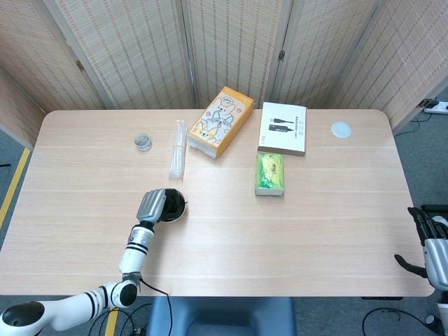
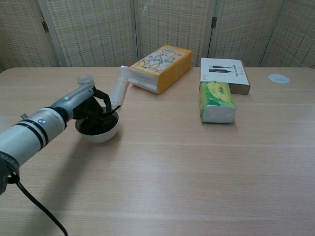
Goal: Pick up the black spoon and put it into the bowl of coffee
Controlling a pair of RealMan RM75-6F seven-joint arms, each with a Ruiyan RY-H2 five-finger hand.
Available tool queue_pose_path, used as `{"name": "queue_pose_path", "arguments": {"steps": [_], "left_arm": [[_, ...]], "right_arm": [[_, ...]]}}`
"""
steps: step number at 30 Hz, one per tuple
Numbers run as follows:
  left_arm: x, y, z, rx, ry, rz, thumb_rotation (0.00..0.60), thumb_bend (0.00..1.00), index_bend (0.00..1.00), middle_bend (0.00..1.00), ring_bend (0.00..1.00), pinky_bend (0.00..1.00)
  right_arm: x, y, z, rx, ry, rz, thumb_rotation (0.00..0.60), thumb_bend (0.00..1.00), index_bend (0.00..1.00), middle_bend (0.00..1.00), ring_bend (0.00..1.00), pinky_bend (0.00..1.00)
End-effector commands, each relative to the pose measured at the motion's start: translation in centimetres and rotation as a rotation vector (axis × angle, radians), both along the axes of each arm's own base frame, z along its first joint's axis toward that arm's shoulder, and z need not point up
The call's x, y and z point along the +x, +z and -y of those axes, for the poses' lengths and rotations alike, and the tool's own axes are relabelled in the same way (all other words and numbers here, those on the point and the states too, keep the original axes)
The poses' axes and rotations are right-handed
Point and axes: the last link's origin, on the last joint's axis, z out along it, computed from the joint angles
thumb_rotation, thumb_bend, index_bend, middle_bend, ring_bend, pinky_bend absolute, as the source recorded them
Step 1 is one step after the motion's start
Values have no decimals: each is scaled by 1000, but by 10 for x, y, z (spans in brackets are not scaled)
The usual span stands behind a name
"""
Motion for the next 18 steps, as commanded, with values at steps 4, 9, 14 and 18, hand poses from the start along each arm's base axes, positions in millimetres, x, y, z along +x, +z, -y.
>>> {"name": "queue_pose_path", "arguments": {"steps": [4,9,14,18], "left_arm": [[8,-9,-4,-7,-13,-23,600,426,681,1000,1000,998],[8,-13,-13,1,7,-40,600,426,681,1000,1000,998],[3,-9,-21,27,27,-52,600,427,682,1000,1000,998],[-2,-3,-22,42,42,-48,600,426,682,1000,1000,998]], "right_arm": [[-1,0,-2,-3,-5,2,600,52,66,113,216,220],[-2,2,-3,-10,-11,3,600,52,66,113,216,220],[-3,1,-3,-8,-15,3,600,52,66,113,218,220],[-3,1,-1,-5,-11,4,600,50,66,113,219,220]]}}
